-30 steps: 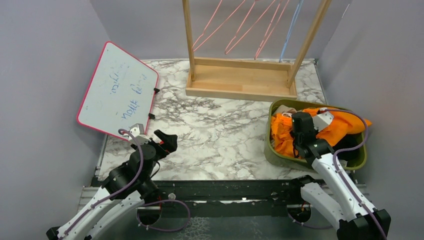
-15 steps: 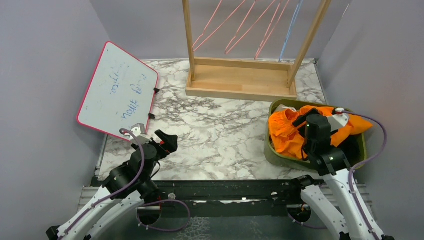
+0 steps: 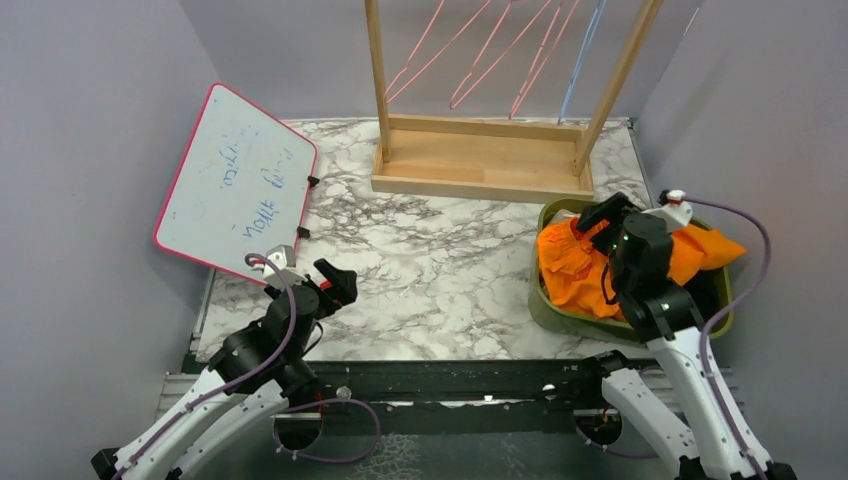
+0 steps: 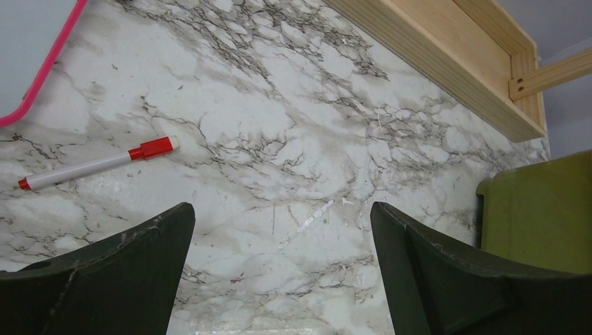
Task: Remove the shorts from the hanger
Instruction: Place the shorts in the basket, then reset both arms
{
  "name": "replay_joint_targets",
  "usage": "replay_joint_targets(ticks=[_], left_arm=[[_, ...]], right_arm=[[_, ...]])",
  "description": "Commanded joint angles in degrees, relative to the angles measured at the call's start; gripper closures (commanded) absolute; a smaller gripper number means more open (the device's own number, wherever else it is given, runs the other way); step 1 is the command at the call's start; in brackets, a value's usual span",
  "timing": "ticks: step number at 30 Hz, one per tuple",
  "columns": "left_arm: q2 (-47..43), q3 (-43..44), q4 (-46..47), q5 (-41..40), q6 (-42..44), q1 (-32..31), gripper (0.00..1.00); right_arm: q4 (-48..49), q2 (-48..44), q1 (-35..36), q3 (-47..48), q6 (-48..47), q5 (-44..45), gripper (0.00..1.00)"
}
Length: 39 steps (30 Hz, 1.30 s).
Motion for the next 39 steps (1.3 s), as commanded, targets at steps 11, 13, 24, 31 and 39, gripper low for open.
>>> replay_joint_targets(ticks=[11,13,24,31,39], left_arm=[[5.0,4.7,0.4,0.5,3.3,-0.2,0.01],[5.9,5.2,0.4,0.0,4.0,-0.2,0.01],[14.5,9.9,1.8,-4.5,12.7,-0.2,0.01],[24.0,13.3,7.5,-4.7,21.5,1.4,0.01],[29.0,15.5,11.9,15.1,27.8,23.0,0.01]], right_arm=[[5.2,17.6,-0.2,-21.3,15.7,-4.3,0.2],[2.3,16.0,-0.2,-17.9,15.0,-2.4,0.2],[6.1,-3.3,-0.2,-8.6,-1.7,-8.1,0.19],[20.0,-11.6,-0.2,-14.1,-7.5,-28.5,0.2],[21.1,-8.2,-0.2,-12.6,-10.9,-36.3,0.19]])
